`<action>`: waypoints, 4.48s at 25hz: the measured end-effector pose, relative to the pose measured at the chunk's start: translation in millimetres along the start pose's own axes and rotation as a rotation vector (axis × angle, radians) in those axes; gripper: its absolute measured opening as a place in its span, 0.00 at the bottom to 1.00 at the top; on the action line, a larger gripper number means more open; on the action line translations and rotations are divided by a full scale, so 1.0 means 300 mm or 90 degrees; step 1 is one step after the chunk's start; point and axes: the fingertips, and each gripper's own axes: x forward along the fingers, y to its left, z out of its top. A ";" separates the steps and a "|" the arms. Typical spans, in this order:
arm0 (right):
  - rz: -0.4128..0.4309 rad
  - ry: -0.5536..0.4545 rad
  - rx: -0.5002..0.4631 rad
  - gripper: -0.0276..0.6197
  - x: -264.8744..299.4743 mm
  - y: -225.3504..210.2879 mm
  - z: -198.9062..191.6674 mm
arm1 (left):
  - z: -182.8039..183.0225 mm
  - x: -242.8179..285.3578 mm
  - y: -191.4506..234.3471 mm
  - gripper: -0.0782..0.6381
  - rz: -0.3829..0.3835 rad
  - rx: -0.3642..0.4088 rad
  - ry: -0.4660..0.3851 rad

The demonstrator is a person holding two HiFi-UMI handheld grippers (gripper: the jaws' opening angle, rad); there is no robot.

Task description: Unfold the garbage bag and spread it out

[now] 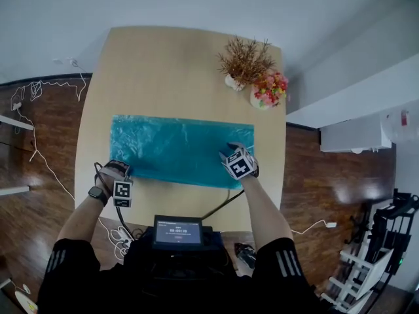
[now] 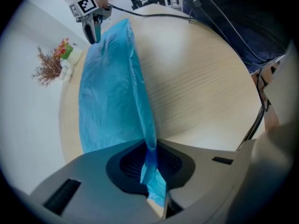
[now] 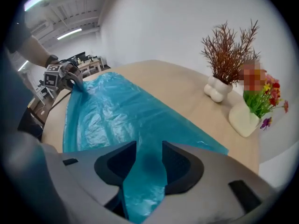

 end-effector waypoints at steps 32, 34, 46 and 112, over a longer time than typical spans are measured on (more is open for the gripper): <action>0.022 0.011 0.004 0.36 0.052 0.025 -0.046 | -0.409 -0.197 0.546 0.36 0.025 -0.605 -0.071; 0.021 0.011 0.003 0.36 0.053 0.023 -0.049 | -0.350 -0.129 0.580 0.36 0.001 -0.592 -0.078; 0.033 0.012 0.008 0.36 0.054 0.031 -0.041 | -0.321 0.199 0.553 0.25 -0.120 -0.717 -0.034; 0.073 -0.191 -0.445 0.40 0.045 0.414 0.772 | -0.008 -0.382 0.761 0.11 0.337 -0.384 -0.274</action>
